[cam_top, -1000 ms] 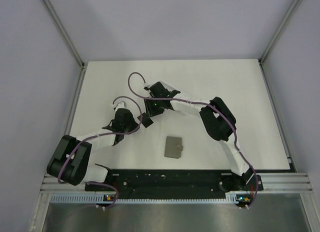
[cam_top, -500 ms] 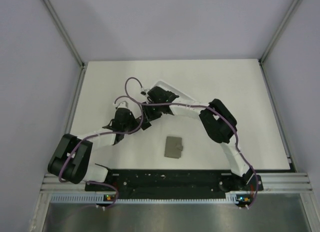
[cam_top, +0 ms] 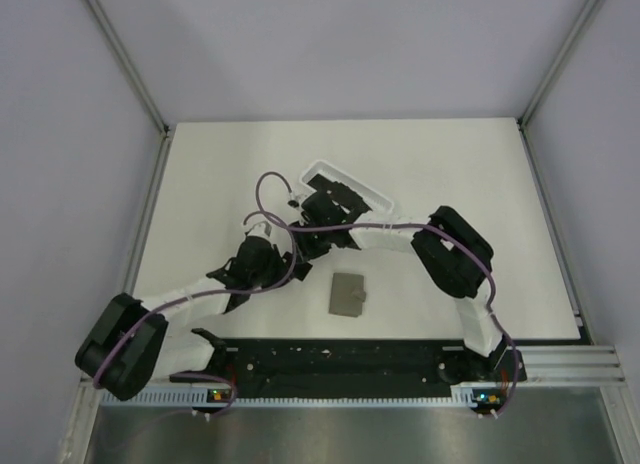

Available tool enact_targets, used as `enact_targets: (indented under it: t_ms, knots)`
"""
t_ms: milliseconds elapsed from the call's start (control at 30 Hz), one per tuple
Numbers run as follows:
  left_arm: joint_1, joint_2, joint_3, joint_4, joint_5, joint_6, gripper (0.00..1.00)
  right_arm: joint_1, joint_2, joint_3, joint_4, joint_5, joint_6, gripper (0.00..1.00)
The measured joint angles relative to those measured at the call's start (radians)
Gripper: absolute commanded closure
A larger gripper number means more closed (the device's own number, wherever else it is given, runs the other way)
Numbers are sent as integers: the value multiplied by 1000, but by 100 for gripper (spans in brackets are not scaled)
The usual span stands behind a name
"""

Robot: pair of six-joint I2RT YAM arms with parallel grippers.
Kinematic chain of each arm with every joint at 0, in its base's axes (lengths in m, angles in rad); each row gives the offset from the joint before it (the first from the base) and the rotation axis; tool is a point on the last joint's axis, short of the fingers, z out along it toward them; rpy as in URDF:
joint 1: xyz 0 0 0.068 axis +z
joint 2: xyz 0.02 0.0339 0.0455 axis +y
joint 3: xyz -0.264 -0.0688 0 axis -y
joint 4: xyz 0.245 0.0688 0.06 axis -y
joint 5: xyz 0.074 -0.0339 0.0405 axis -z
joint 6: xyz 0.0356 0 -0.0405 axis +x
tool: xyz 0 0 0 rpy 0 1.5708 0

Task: Put the credit cards into the card holder
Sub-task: Move the credit card to the corner of the board.

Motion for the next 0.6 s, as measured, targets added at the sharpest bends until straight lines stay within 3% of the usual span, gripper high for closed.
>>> enact_targets:
  t_ms: [367, 600]
  knots:
    - [-142, -346, -148, -204, -93, -108, 100, 130, -224, -344, 103, 5, 116, 63]
    - [-200, -500, -184, -319, -122, -160, 100, 226, -264, -395, 117, 60, 172, 63]
